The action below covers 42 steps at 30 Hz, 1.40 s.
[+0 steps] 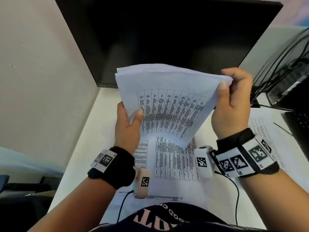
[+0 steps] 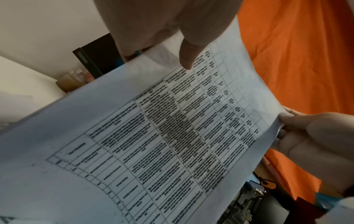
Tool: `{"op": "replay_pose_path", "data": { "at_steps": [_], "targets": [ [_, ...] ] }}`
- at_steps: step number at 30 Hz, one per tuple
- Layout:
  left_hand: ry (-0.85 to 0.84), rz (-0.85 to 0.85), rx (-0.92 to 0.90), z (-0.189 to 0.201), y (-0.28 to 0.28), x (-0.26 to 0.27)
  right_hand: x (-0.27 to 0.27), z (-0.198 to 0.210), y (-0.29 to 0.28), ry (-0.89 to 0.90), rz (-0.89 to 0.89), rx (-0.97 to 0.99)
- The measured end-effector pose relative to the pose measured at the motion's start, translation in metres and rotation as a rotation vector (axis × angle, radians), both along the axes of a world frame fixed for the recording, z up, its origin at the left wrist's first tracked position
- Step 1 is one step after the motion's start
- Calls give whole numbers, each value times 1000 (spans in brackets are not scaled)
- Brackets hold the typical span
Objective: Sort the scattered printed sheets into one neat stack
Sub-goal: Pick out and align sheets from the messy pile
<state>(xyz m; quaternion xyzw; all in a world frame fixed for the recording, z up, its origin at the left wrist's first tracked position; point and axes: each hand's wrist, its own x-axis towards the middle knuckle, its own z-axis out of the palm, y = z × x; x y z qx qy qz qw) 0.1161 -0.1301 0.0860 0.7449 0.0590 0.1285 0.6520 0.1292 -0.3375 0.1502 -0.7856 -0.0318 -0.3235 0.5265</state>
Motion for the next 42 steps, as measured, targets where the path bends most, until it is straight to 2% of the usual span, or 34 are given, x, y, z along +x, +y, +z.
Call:
{"op": "replay_pose_path", "data": {
  "at_steps": [2, 4, 7, 10, 15, 17, 22, 25, 28, 30, 33, 36, 42],
  "targets": [
    [33, 3, 6, -3, 1, 2, 0, -7, 0, 38, 53, 201],
    [53, 12, 21, -6, 2, 3, -1, -17, 2, 149, 115, 319],
    [61, 37, 0, -6, 0, 3, -5, -40, 5, 376, 120, 243],
    [42, 52, -33, -2, -4, 1, -8, -52, 6, 463, 111, 216],
    [-74, 44, -14, 5, -15, -8, -16, -42, 10, 285, 92, 225],
    [-75, 36, -16, 1, -18, -12, -20, -48, 11, 294, 100, 232],
    [54, -32, 34, -19, -23, -16, -24, -82, 10, 543, 101, 167],
    [128, -12, 35, -27, -20, -12, -20, -89, 5, 591, 94, 157],
    [151, 50, 23, -29, -16, -8, -16, -87, -5, 566, 39, 169],
    [156, 53, 36, -24, -17, -5, -14, -84, -14, 550, 24, 189],
    [190, 30, 38, -20, -23, -3, -16, -82, -29, 623, 61, 209],
    [249, -34, 83, -21, -34, -5, -23, -88, -46, 724, 124, 168],
    [402, -230, 254, -35, -60, -13, -37, -96, -91, 885, 4, 117]
  ]
}}
